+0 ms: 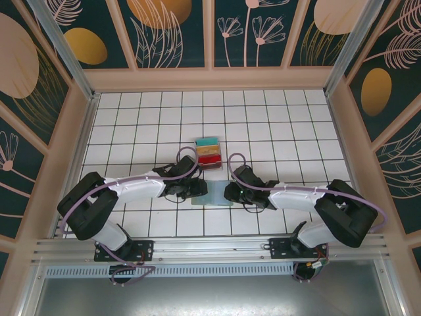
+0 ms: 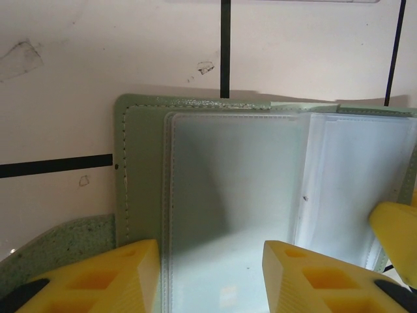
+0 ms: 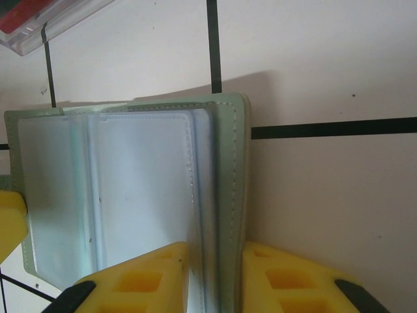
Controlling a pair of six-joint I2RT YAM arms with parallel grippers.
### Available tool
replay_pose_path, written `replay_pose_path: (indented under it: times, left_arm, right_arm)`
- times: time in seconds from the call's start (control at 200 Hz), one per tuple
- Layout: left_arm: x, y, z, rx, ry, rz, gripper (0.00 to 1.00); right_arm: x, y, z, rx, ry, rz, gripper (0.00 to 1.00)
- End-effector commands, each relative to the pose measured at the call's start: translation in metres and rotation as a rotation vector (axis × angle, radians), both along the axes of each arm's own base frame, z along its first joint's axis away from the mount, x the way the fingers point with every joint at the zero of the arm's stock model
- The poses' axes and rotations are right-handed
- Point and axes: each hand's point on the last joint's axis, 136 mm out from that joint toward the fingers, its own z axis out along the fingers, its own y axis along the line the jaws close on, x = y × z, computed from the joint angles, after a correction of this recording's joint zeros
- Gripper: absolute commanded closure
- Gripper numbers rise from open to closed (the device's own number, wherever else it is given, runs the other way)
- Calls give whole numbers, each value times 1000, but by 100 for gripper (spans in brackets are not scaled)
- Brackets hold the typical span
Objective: Take the credit cards out of the card holder
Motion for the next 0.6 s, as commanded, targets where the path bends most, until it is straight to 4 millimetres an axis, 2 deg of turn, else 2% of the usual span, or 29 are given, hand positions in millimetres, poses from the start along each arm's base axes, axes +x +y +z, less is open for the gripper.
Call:
replay_pose_path:
  times: [0.0,0.305,0.455,0.596]
  left_arm:
    - [-1,0,0,16,11,0,53]
    - [-3,-22,2,-85,22,-65,54]
    - [-4,-24,-2,-80,39,-74,54]
    - [-1,-32,8,-121,15,-89,48]
  right_arm:
    - [-10,1,-11,-14,44,20,75]
    - [-11,1,-13,-12,49,20,75]
    - [-10,2,-12,-9,47,22,75]
    - [-11,1,-12,-11,49,22,75]
